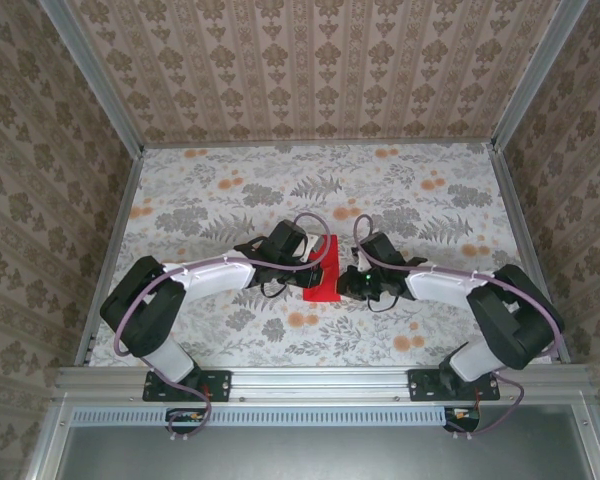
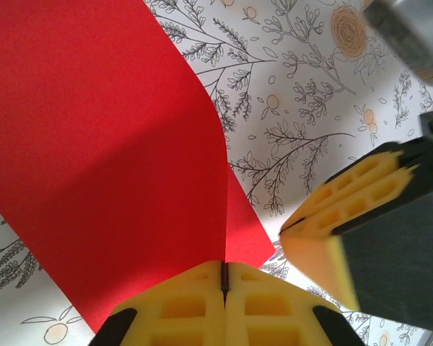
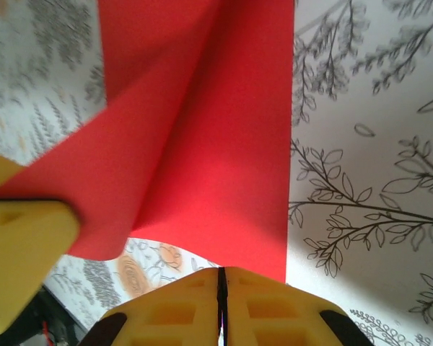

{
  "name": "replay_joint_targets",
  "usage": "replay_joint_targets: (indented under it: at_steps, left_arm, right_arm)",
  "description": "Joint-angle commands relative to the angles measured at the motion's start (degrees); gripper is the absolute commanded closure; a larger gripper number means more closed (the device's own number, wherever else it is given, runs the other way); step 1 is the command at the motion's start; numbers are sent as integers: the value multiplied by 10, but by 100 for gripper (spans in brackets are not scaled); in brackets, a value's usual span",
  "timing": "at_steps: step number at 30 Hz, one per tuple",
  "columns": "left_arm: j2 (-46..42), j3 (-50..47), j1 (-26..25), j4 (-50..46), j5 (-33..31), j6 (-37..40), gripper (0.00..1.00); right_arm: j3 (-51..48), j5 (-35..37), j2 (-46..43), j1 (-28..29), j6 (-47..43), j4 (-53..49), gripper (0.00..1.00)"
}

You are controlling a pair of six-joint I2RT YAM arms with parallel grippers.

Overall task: Fold a paper plane with a square sheet of paper (fold left side to right side)
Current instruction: Fold the triangle a second time at the center of the table.

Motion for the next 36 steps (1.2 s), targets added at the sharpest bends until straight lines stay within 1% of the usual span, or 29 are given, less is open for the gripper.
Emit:
replay_joint_targets:
  at_steps: [1,7,20,36]
  left_arm:
    - [-14,-5,6,-6,3,-11,100]
    - [-13,-6,7,-15,-4,-8,100]
    - [-3,-3,22,-31,-5,10,100]
    - [48,21,47,-45,-7,40,100]
  right_arm:
    - [31,13,28,16,5,5,90]
    - [48,26,59,23,-5,-26,90]
    - [61,42,92,26,-33,-116,91]
    - [76,38,104,26,-52,-136,91]
